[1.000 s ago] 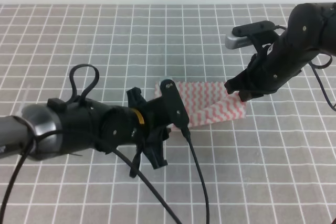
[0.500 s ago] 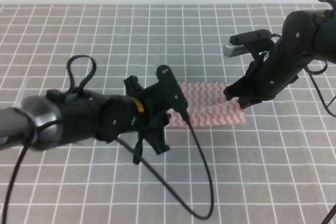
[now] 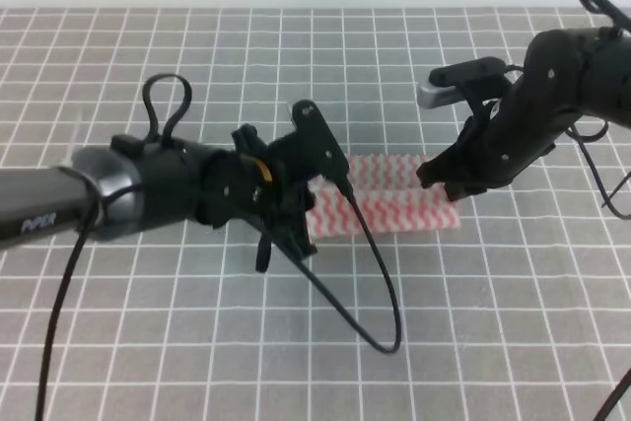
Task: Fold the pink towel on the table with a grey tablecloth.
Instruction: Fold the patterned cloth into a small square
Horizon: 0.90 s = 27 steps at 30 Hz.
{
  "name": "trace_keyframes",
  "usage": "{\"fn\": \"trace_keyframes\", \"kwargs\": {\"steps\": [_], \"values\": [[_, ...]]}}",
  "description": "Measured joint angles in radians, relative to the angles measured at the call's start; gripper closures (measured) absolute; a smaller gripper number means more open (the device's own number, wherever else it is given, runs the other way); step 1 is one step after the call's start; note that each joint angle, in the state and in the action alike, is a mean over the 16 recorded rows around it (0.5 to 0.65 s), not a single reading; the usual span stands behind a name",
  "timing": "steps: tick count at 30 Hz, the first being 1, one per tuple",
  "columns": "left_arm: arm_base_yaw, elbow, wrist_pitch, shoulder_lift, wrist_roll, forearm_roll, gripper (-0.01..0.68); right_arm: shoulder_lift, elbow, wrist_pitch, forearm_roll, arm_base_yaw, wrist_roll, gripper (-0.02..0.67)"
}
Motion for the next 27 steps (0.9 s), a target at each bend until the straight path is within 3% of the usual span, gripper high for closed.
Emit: {"fn": "trace_keyframes", "kwargs": {"steps": [27], "values": [[0.035, -0.192, 0.052, 0.148, 0.002, 0.000, 0.610, 0.038, 0.000, -0.156, -0.006, 0.000, 0.004, 0.665]]}}
